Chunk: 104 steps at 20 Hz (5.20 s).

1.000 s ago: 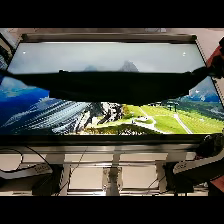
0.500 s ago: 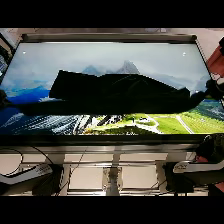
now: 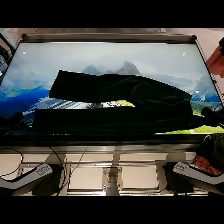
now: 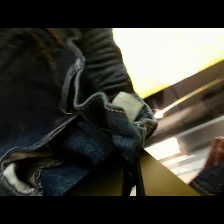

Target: Fold the clothes and pants, and hang the long-sleeved shirts on hangers.

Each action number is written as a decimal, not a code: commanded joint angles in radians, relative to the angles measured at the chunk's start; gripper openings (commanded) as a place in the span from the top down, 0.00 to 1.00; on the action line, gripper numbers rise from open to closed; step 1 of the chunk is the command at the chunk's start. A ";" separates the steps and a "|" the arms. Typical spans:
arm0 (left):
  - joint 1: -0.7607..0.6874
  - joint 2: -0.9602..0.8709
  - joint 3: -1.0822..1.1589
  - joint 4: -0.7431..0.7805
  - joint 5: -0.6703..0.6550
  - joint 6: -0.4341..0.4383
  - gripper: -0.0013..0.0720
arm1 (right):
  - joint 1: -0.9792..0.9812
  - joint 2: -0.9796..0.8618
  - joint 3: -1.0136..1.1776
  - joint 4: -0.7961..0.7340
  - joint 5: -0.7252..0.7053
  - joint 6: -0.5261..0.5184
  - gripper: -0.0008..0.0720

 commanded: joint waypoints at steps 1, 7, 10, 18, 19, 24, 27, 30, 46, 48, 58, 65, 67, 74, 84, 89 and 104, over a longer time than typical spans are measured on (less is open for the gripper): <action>0.001 0.005 -0.039 0.095 0.007 -0.061 0.94 | -0.007 0.031 -0.068 -0.066 -0.032 0.007 0.95; 0.001 0.005 -0.039 0.156 0.018 -0.083 0.93 | -0.007 0.031 -0.143 -0.120 -0.054 0.027 0.95; 0.001 0.011 -0.039 0.155 0.024 -0.082 0.90 | -0.007 0.038 -0.138 -0.158 -0.055 0.026 0.61; -0.003 0.069 0.101 0.143 0.100 -0.083 0.22 | -0.006 0.071 0.052 -0.180 -0.050 -0.005 0.51; -0.016 0.069 0.137 0.135 0.109 -0.083 0.19 | -0.006 0.071 0.087 -0.172 -0.048 -0.006 0.50; -0.220 0.002 0.266 0.084 0.197 -0.084 0.18 | -0.006 0.064 0.225 -0.132 -0.002 -0.034 0.15; -0.397 -0.121 0.372 0.028 0.299 -0.128 0.18 | -0.006 0.031 0.236 -0.169 0.112 -0.093 0.15; -0.517 -0.314 0.549 0.027 0.311 -0.210 0.18 | -0.006 -0.023 0.235 -0.174 0.150 -0.099 0.16; -0.565 -0.723 0.920 -0.045 0.266 -0.265 0.19 | -0.003 -0.159 0.236 0.327 -0.168 -0.054 0.16; -0.566 -0.731 0.920 0.000 0.238 -0.271 0.19 | 0.016 -0.160 0.236 0.328 -0.206 -0.061 0.16; -0.563 -0.759 0.920 0.113 0.128 -0.343 0.19 | 0.138 -0.161 0.236 0.323 -0.337 -0.070 0.25; -0.533 -0.772 0.920 0.119 -0.022 -0.346 0.36 | 0.138 -0.162 0.235 0.291 -0.341 -0.069 0.25; -0.533 -0.785 0.920 0.119 -0.056 -0.346 0.47 | 0.138 -0.163 0.236 0.272 -0.341 -0.069 0.25; -0.522 -0.791 0.920 0.147 -0.094 -0.365 0.94 | 0.138 -0.209 0.236 0.251 -0.344 -0.060 0.25; -0.422 -0.718 0.920 0.320 -0.166 -0.444 0.94 | 0.162 -0.442 0.416 0.283 -0.378 0.023 0.34; -0.428 -0.717 0.920 0.305 -0.173 -0.443 0.93 | 0.290 -0.587 0.562 0.274 -0.346 0.066 0.39; -0.425 -0.717 0.920 0.306 -0.185 -0.443 0.93 | 0.309 -0.706 0.800 0.048 -0.010 0.183 0.46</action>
